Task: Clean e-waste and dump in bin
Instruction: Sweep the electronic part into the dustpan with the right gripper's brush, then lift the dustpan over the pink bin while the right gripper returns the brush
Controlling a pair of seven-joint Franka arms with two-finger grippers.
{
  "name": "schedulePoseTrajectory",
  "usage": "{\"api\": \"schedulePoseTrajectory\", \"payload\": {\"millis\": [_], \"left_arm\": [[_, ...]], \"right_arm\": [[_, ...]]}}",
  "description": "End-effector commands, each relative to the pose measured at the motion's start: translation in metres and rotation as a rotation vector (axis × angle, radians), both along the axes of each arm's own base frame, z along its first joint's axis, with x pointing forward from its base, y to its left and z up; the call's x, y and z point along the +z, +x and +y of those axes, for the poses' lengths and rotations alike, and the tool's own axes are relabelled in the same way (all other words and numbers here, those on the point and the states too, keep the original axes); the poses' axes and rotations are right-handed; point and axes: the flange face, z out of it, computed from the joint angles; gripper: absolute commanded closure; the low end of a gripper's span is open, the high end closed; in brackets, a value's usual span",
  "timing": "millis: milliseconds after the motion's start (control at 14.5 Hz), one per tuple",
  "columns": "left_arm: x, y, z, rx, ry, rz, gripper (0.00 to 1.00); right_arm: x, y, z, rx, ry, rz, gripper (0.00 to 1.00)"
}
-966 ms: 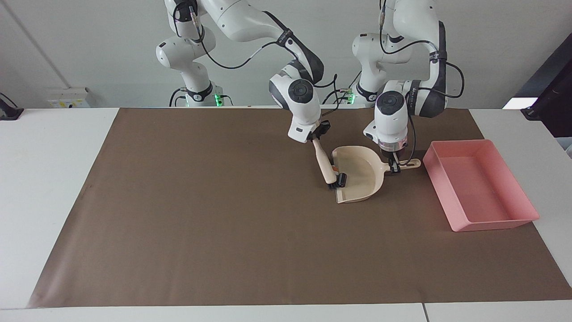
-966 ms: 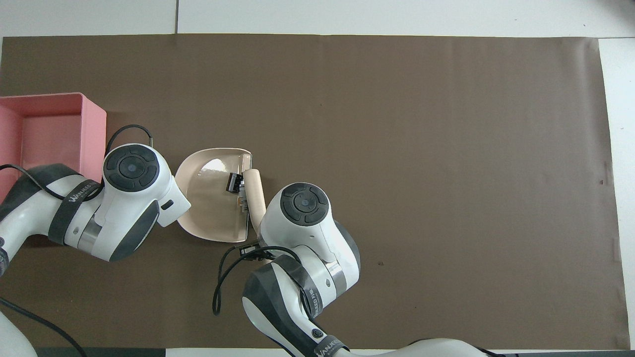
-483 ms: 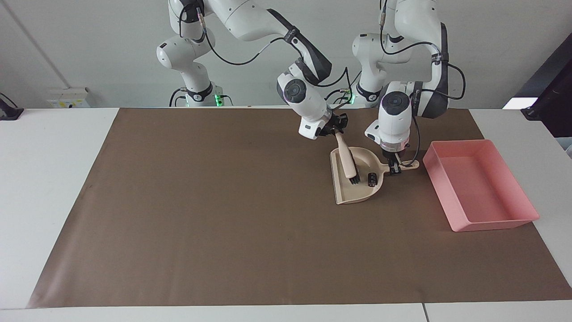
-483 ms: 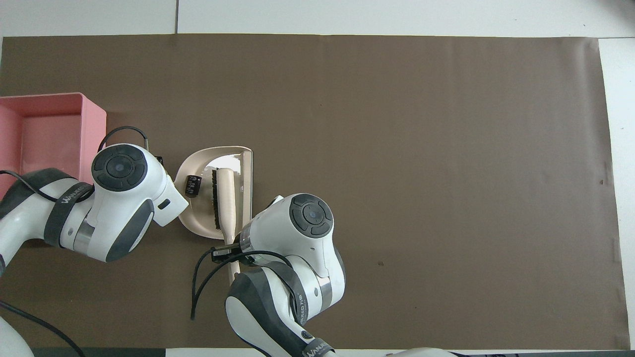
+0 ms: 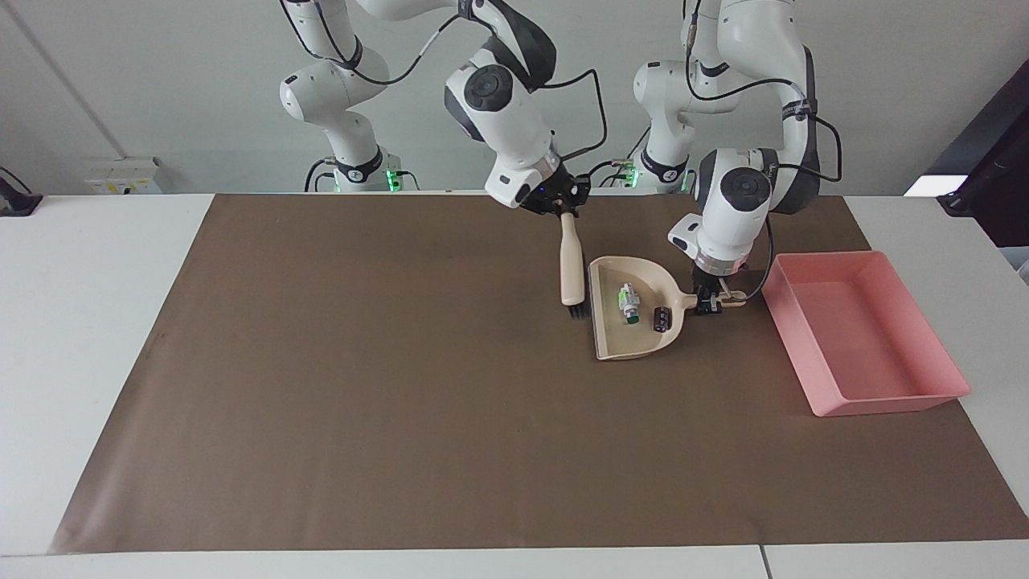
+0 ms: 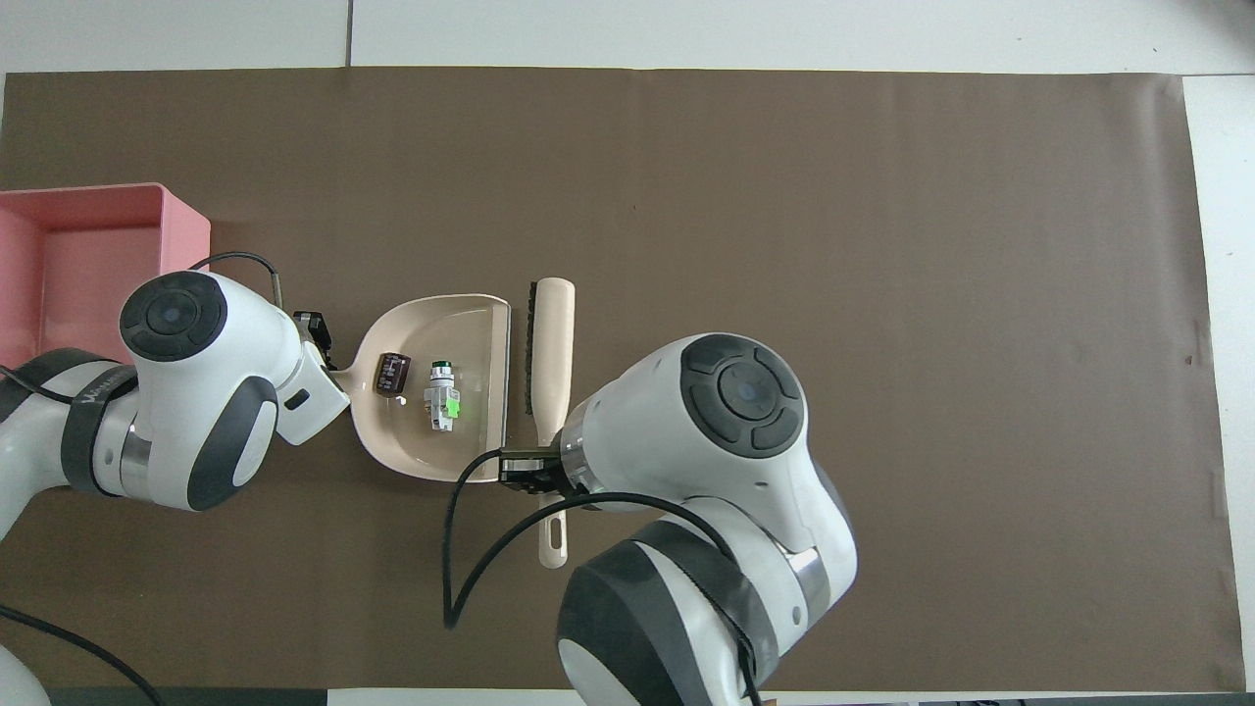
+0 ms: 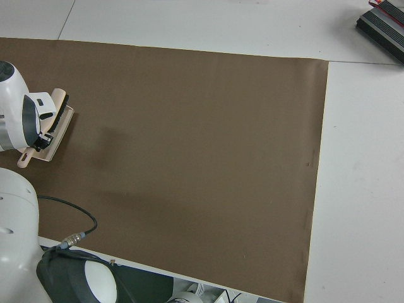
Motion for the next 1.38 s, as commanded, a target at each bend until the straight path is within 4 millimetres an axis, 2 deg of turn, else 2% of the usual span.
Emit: {"api": "schedulePoseTrajectory", "payload": {"millis": [0, 138, 276, 414, 552, 690, 828, 966, 1034, 1103, 1172, 1310], "left_arm": [[0.024, 0.014, 0.018, -0.014, -0.071, -0.031, 1.00], [0.049, 0.027, 0.038, 0.005, -0.076, -0.057, 1.00], [0.086, 0.046, 0.061, 0.031, -0.073, -0.066, 1.00], [0.118, 0.065, 0.108, 0.069, -0.069, -0.069, 1.00], [0.134, 0.082, 0.154, 0.119, -0.065, -0.050, 1.00], [0.149, 0.090, 0.191, 0.165, -0.065, -0.065, 1.00], [0.156, 0.091, 0.230, 0.196, -0.061, -0.067, 1.00], [0.162, 0.100, 0.266, 0.199, -0.053, -0.083, 1.00], [0.161, 0.105, 0.285, 0.197, -0.037, -0.085, 1.00], [0.157, 0.106, 0.302, 0.180, -0.014, -0.083, 1.00], [0.153, 0.104, 0.319, 0.161, 0.058, -0.071, 1.00], [0.158, 0.108, 0.336, 0.114, 0.212, -0.106, 1.00]], "right_arm": [[0.015, 0.017, -0.094, -0.068, -0.131, 0.048, 1.00], [0.011, 0.027, -0.148, -0.043, -0.235, 0.088, 1.00], [0.005, 0.037, -0.203, -0.044, -0.308, 0.116, 1.00], [-0.012, 0.042, -0.263, -0.002, -0.324, 0.123, 1.00], [-0.040, 0.041, -0.308, 0.074, -0.362, 0.128, 1.00], [-0.057, 0.043, -0.355, 0.076, -0.358, 0.101, 1.00], [-0.065, 0.043, -0.384, 0.081, -0.340, 0.088, 1.00], [-0.081, 0.038, -0.398, 0.090, -0.337, 0.075, 1.00], [-0.089, 0.034, -0.404, 0.092, -0.334, 0.065, 1.00], [-0.098, 0.033, -0.419, 0.062, -0.336, 0.042, 0.99], [-0.106, 0.031, -0.432, 0.038, -0.337, 0.024, 1.00], [-0.116, 0.028, -0.436, 0.073, -0.355, 0.030, 1.00]]}}
